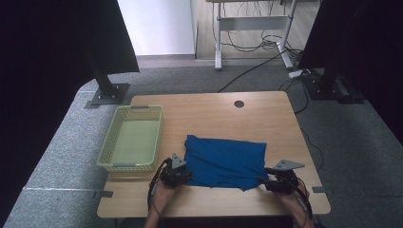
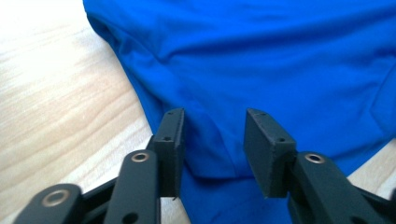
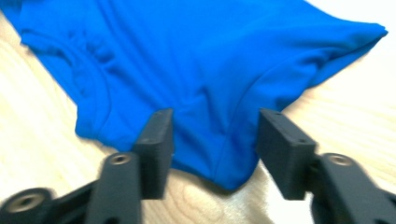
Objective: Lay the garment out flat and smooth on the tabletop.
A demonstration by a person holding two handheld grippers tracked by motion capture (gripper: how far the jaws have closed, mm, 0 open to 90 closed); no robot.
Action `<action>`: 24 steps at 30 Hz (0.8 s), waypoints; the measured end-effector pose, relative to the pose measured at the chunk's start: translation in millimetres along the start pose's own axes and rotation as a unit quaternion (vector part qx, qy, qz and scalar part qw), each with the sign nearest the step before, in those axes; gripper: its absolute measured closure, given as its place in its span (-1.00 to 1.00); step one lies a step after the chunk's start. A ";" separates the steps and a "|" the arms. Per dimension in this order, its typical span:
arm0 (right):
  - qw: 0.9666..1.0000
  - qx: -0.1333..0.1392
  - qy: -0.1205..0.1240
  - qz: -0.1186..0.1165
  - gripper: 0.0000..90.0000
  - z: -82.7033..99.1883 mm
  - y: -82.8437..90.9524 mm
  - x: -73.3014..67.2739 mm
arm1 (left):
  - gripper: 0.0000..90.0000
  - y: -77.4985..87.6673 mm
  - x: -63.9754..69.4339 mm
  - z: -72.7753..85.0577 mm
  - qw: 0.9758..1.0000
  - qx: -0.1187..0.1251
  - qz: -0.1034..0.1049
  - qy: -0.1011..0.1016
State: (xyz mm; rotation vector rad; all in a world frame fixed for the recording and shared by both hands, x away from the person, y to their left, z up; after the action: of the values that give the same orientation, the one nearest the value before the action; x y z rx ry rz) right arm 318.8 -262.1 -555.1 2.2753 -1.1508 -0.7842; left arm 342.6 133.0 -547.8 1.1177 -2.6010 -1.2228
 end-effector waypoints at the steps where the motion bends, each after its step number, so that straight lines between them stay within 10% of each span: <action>1: 1.000 -0.006 0.005 0.000 0.13 0.5 -1.0 -0.8 | 0.36 -0.4 1.1 0.9 1.000 -0.003 0.000 -0.001; 10: 0.999 -0.024 0.029 0.012 0.87 3.8 -4.1 -8.2 | 0.89 1.4 3.2 1.6 1.000 0.007 0.000 -0.006; 24: 0.999 0.035 0.014 0.024 0.92 -25.9 11.4 -1.7 | 0.89 6.3 -23.5 -18.4 0.997 0.073 -0.008 0.033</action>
State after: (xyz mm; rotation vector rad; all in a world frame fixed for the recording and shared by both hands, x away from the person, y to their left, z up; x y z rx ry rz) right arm 328.9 -262.9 -528.7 2.2991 -1.2343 -0.7026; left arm 362.4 138.6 -525.3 1.1826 -2.6726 -0.9952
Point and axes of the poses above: each handheld gripper's, and its own axes: y roughly backward along the jaws, z roughly out of its underside, x roughly to its right, the point moved 1 cm from there along -y, roughly forward along the jaws, and after that the axes turned 15 degrees about -y, right-handed, at the moved point
